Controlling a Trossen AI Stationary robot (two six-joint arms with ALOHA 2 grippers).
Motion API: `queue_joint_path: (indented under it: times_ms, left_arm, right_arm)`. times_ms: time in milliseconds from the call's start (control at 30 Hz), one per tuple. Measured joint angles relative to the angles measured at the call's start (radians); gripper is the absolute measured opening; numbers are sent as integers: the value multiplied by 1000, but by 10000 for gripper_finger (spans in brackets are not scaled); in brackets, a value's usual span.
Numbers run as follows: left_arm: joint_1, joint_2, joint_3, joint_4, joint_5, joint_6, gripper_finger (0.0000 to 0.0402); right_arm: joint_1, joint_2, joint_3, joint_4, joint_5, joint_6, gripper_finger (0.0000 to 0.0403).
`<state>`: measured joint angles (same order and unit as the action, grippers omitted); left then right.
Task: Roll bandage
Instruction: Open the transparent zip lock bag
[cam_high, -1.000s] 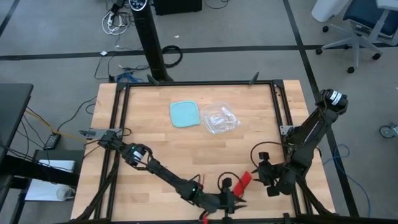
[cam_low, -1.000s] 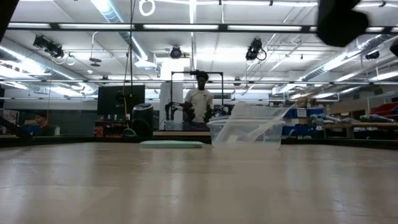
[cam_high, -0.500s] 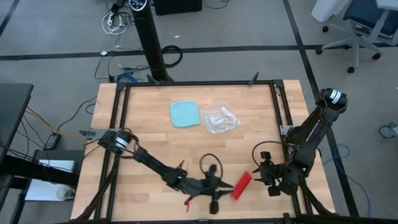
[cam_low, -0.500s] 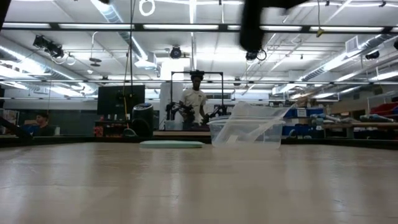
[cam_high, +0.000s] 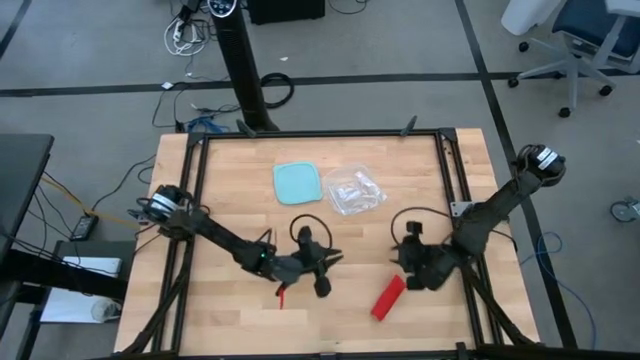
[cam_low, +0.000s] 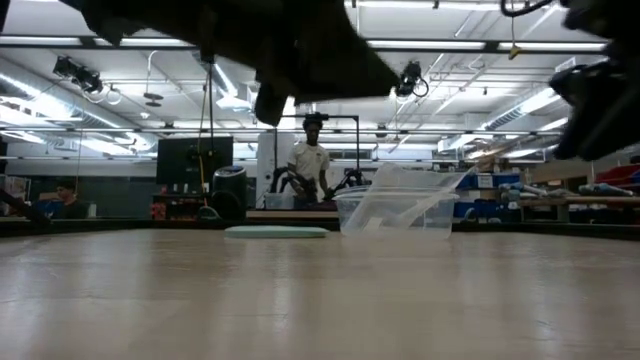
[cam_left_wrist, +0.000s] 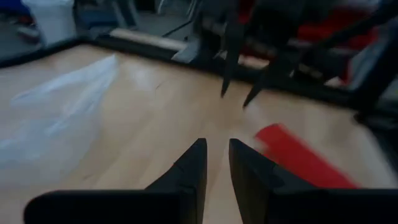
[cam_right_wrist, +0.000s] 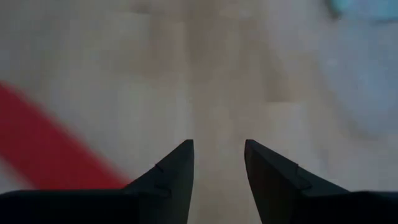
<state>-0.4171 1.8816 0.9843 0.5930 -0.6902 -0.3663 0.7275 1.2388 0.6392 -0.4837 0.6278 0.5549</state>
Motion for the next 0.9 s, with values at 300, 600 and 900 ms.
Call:
queue_joint_path:
  times_ms: [300,600,900]
  left_arm:
    - [100,1,22,-200,2,6,72]
    - [194,2,86,-348,-5,208,107]
    - [255,2,85,-352,3,406,152]
  right_arm:
    - [-208,2,0,122,70,-451,141]
    - [-449,11,0,215,-56,-628,136]
    - [-574,47,0,261,-162,-766,124]
